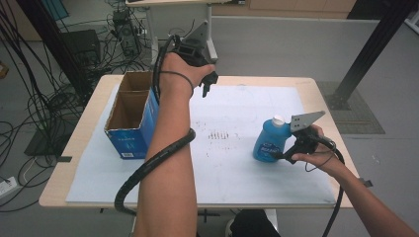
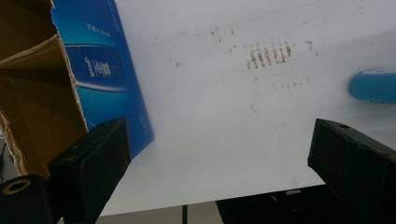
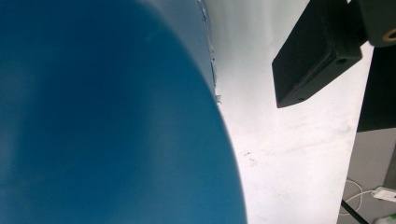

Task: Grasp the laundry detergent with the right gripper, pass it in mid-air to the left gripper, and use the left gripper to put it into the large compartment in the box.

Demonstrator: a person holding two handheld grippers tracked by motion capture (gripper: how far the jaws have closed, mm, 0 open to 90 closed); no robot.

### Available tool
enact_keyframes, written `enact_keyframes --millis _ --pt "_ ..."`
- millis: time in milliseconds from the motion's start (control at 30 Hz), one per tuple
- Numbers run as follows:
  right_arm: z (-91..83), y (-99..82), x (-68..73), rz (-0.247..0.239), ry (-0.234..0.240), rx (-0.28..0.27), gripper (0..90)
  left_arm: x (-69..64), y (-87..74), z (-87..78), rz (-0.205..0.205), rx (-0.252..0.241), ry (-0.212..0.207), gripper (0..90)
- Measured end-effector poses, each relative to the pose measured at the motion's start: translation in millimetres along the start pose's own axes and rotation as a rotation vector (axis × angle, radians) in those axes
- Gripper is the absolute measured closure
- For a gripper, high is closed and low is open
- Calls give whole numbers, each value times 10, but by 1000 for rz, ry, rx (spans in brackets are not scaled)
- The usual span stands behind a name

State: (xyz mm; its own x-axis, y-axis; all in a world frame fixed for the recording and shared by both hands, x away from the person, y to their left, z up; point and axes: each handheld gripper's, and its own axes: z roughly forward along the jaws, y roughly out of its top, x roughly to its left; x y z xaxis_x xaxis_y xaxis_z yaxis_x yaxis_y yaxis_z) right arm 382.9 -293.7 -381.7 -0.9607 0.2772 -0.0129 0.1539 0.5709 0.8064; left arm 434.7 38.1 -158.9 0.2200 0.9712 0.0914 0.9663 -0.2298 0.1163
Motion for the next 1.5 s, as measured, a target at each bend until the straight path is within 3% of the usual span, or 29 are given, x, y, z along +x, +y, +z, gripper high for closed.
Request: enact_keyframes --millis 800,1500 --pt "29 2 12 -1 -14 0 73 27 -16 10 -7 -2 0 64" --pt "90 -48 -9 -8 -6 1 279 46 -10 33 -7 3 6 64"
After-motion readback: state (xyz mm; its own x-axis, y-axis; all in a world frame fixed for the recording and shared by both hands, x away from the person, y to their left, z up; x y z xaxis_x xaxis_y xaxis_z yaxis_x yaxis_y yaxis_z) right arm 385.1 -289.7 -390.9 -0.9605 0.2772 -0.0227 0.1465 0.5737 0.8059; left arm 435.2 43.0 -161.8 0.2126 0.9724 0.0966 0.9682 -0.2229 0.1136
